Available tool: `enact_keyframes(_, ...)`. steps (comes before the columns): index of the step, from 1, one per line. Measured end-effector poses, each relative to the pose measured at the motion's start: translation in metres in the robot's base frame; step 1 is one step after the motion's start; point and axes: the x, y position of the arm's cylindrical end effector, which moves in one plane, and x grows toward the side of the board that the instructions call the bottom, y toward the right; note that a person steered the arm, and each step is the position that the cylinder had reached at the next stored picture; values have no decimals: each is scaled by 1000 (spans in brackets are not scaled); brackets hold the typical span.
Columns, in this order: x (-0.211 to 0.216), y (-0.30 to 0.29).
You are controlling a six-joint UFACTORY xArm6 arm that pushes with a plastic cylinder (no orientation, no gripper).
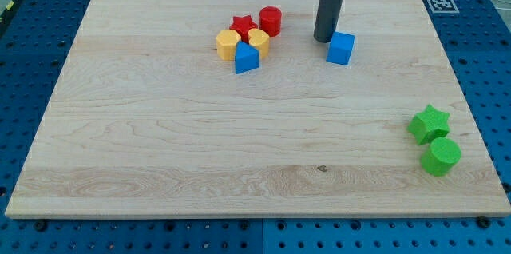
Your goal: Place the blue cube at the top of the green star
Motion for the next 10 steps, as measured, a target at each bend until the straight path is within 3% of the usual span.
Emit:
enact_keyframes(4,22,3)
enact_keyframes(10,53,91)
